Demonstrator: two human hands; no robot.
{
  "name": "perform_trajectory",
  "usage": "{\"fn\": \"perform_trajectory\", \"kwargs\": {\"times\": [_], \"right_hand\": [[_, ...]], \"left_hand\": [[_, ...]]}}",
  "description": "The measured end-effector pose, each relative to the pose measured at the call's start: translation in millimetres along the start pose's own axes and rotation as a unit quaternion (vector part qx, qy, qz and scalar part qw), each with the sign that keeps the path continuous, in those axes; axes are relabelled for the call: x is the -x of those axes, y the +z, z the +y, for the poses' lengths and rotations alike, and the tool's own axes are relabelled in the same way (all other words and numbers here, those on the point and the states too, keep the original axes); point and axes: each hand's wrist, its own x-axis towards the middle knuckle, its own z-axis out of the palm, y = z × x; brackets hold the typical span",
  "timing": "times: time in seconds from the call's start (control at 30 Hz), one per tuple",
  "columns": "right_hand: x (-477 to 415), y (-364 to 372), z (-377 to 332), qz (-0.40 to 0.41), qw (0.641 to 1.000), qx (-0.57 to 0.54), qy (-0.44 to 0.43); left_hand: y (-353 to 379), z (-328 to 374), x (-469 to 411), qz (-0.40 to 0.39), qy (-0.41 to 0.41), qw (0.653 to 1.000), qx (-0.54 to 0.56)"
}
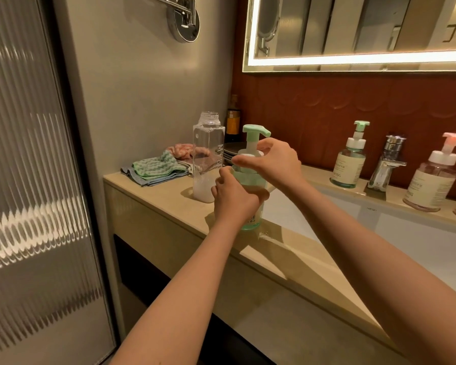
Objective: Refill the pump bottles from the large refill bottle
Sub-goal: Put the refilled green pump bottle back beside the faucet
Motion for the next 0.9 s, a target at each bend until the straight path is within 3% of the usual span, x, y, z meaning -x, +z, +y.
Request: {"fn": "perform_trajectory", "kwargs": {"times": [0.1,0.17,0.33,0.5,0.63,0.73,0.8,0.9], "right_hand": [[3,-5,3,-0.133,0.974,-0.180,0.024],[4,-10,5,-0.151,0.960,-0.232,0.026],[1,3,4,-0.004,0.998,-0.061,0.012],[3,-2,6,-0.071,0.981,-0.181,0.019],[1,4,3,0.025,0.997,-0.064,0.027],[6,8,0,0.046,0.998,-0.031,0.031],[7,5,1,0.030,0.998,-0.042,0.019],[9,-12,5,-0.054,0.987,-0.144,0.038]], "left_hand": [[0,0,1,0.001,-0.001,1.000,0.000],[0,1,1,0.003,-0.005,1.000,-0.005],[-1,1,1,-0.006,-0.005,1.000,0.005],[-1,1,1,-0.002,-0.009,1.000,-0.003],[1,2,-1,-0.008,-0.010,1.000,-0.001],[1,4,0,-0.008,-0.012,1.000,0.004],[-2,6,-4,-0.017,-0.027,0.999,-0.005],[-4,8,-12,-0.042,-0.046,0.998,-0.007]]}}
